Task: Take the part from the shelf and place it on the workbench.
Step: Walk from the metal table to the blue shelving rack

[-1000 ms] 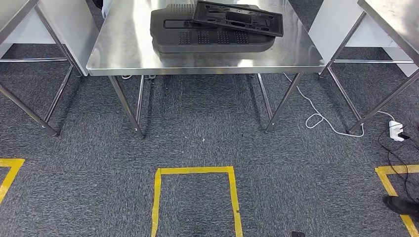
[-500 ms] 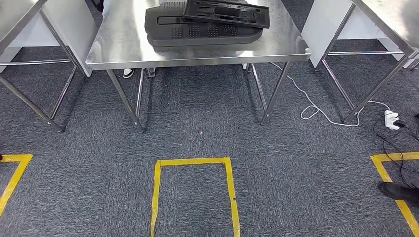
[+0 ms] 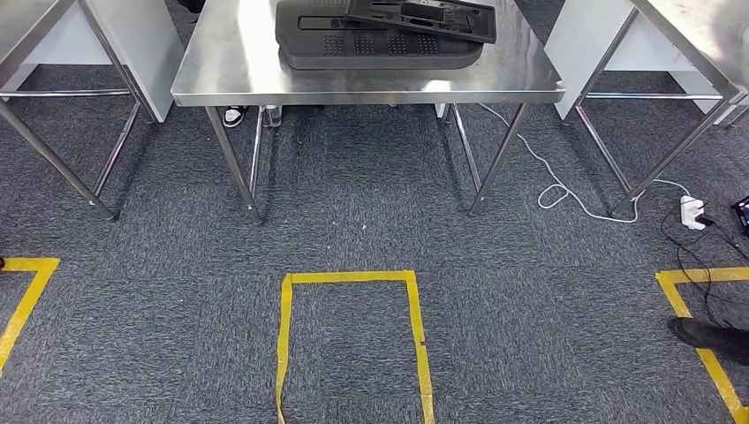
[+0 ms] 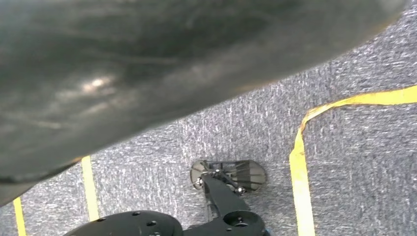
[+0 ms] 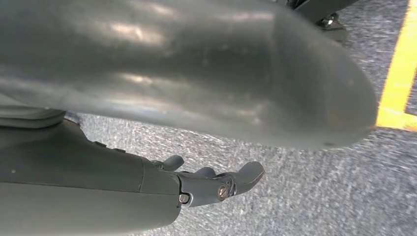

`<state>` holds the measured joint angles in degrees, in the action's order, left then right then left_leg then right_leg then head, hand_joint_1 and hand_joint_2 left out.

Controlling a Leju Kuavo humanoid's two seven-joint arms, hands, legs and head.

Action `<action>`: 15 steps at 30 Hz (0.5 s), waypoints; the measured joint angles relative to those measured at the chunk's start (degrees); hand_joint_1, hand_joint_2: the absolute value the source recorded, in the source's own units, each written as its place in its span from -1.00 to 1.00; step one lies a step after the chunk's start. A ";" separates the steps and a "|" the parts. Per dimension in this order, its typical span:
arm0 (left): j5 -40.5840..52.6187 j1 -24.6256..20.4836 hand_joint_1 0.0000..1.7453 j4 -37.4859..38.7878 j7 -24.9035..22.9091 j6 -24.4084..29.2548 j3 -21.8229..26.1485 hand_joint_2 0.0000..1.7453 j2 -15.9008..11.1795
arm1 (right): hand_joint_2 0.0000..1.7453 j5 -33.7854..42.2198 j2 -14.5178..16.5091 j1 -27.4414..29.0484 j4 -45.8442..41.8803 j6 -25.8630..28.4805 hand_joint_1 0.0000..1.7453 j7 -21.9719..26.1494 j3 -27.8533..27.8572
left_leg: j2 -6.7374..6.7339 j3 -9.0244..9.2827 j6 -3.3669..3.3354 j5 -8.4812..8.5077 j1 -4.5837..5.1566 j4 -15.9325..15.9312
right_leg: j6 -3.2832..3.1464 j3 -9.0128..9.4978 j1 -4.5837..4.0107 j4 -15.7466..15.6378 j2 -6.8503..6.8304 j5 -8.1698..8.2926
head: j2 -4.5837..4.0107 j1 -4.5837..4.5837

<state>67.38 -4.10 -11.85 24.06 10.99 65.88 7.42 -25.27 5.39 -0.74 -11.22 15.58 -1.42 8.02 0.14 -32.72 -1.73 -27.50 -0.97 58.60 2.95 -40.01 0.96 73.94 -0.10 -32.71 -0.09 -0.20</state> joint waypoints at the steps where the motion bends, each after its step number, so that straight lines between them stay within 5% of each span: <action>1: 0.00 0.01 -1.00 0.00 -0.02 0.00 0.00 -1.00 0.01 | -1.00 0.00 0.00 0.01 0.01 0.00 -1.00 0.00 -0.07 | 0.01 -0.11 0.08 0.18 0.00 0.00 | 0.41 1.95 0.00 -2.82 0.00 1.01 | 0.00 0.00; 3: 0.00 0.01 -1.00 0.00 -0.04 0.00 0.00 -1.00 0.05 | -1.00 0.00 -0.01 -0.14 0.02 0.00 -1.00 0.01 -0.12 | 0.03 -0.20 0.38 0.46 0.08 0.03 | 0.73 7.38 -0.13 -11.89 -0.01 3.54 | 0.00 0.00; 5: 0.00 -0.02 -1.00 0.00 -0.04 0.00 0.00 -1.00 0.08 | -1.00 0.00 0.00 -0.29 0.03 0.00 -1.00 0.02 -0.13 | 0.01 -0.33 0.88 0.75 0.23 0.04 | 0.25 10.10 -0.47 -17.08 0.01 4.66 | 0.00 0.05; 9: -0.02 -0.01 -1.00 0.00 -0.04 0.07 0.00 -1.00 0.13 | -1.00 -0.08 0.02 -0.21 0.05 0.00 -1.00 0.10 -0.15 | 0.03 -0.82 2.11 0.49 0.10 0.64 | -1.31 10.15 -0.23 -17.93 -0.04 5.47 | 0.00 0.12; 13: -0.20 0.09 -1.00 0.00 -0.05 0.32 0.00 -1.00 0.07 | -1.00 -0.57 0.03 -0.22 0.11 -0.02 -1.00 0.22 -0.33 | 0.07 -5.76 2.67 -6.91 0.04 13.31 | -2.31 10.13 0.08 -18.15 -0.19 6.15 | 0.00 0.36; 15: -0.26 0.15 -1.00 0.00 -0.07 0.54 0.00 -1.00 0.05 | -1.00 -0.73 0.08 -0.17 0.19 -0.04 -1.00 0.19 -0.52 | 0.05 -6.59 2.93 -7.43 -0.10 16.37 | -2.37 9.96 0.02 -17.89 -0.20 6.21 | 0.00 0.36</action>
<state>67.13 -3.95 -11.85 24.00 11.53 65.88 7.47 -25.99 5.47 -0.91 -11.04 15.55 -1.23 7.50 0.19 -39.31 1.20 -34.93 -1.07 74.97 0.57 -30.05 0.99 56.05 -0.29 -26.50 -0.09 0.16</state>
